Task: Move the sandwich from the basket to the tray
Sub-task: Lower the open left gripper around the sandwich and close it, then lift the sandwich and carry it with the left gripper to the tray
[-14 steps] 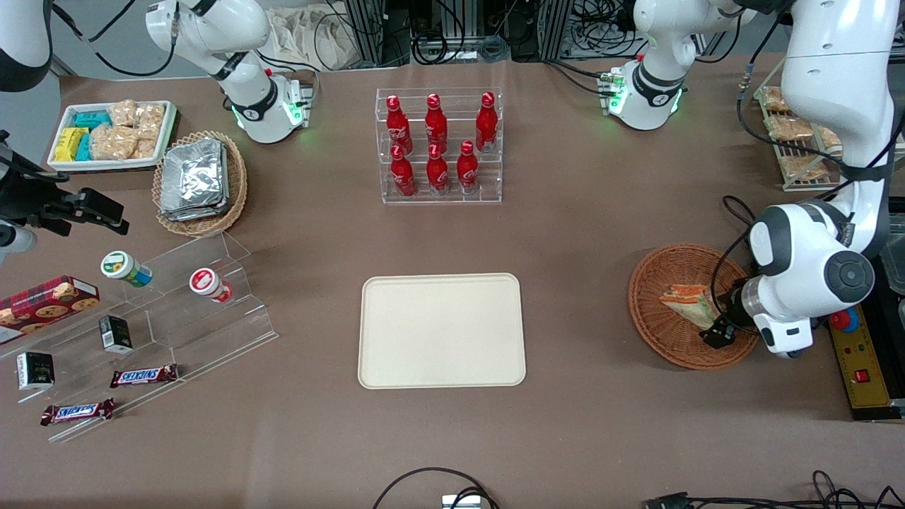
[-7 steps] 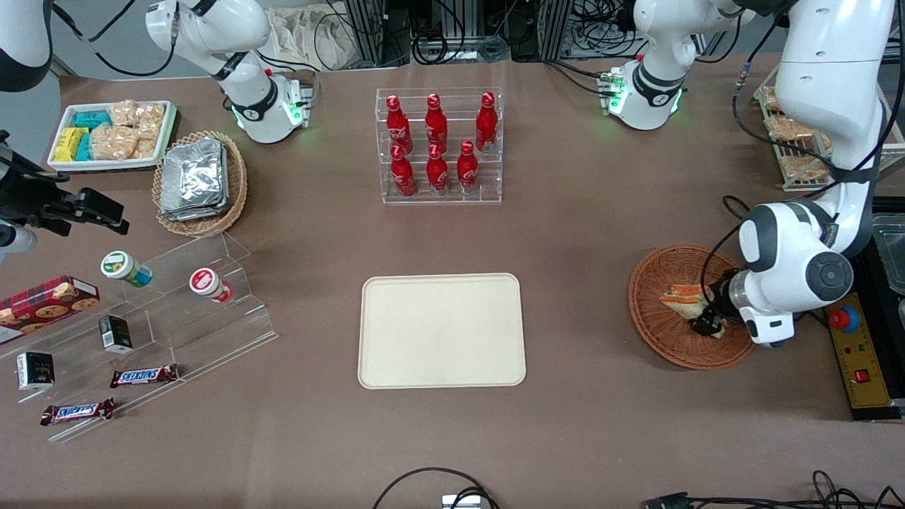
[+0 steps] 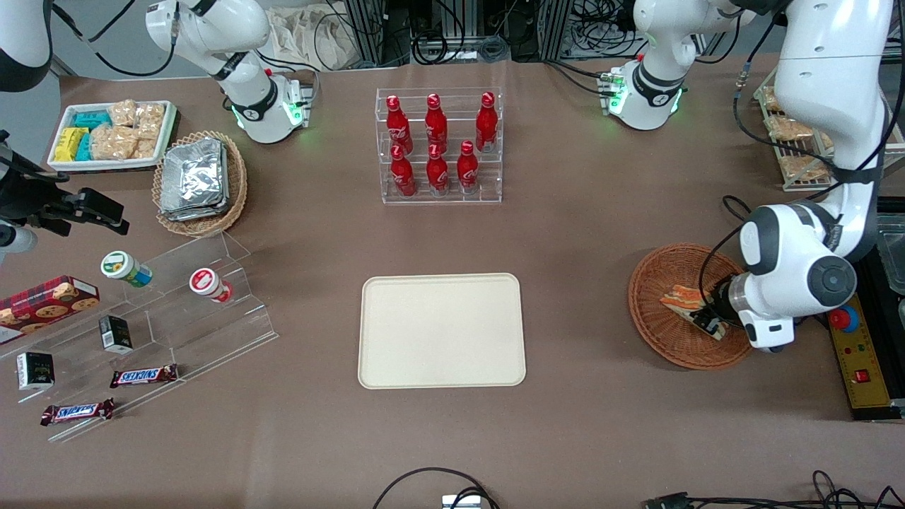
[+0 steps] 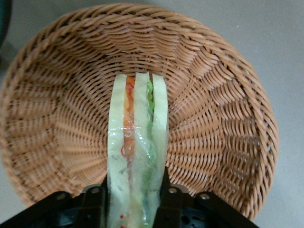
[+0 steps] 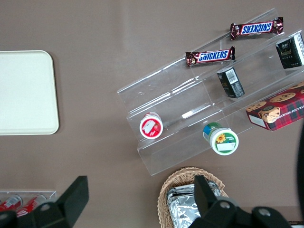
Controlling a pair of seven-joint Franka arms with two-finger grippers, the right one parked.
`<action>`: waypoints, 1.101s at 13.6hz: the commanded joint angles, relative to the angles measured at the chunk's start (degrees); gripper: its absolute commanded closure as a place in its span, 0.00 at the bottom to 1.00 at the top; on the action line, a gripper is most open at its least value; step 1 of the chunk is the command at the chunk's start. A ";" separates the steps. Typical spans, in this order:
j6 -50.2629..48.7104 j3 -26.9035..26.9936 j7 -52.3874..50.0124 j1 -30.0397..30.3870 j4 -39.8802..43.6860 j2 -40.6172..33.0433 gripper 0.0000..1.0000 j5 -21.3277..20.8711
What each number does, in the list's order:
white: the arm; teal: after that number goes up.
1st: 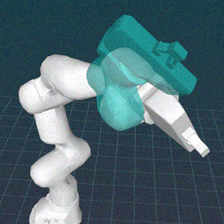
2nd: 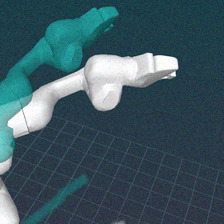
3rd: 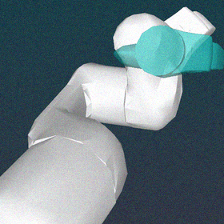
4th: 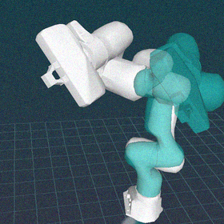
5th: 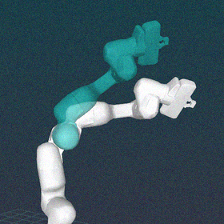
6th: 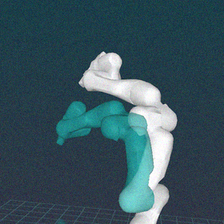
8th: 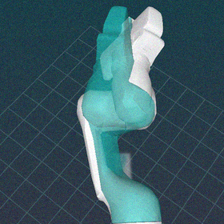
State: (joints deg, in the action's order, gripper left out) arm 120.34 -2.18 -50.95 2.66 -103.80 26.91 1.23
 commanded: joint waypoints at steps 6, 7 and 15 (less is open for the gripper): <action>-23.76 -1.85 13.55 -4.23 26.52 0.60 1.00 -0.09; -23.06 -3.69 18.20 -6.33 28.64 1.39 1.00 -0.35; -12.95 -5.46 17.47 -25.23 41.58 15.54 1.00 -3.43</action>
State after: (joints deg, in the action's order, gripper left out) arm 107.22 -7.97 -32.95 -19.77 -66.03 39.65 -1.29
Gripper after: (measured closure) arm 0.828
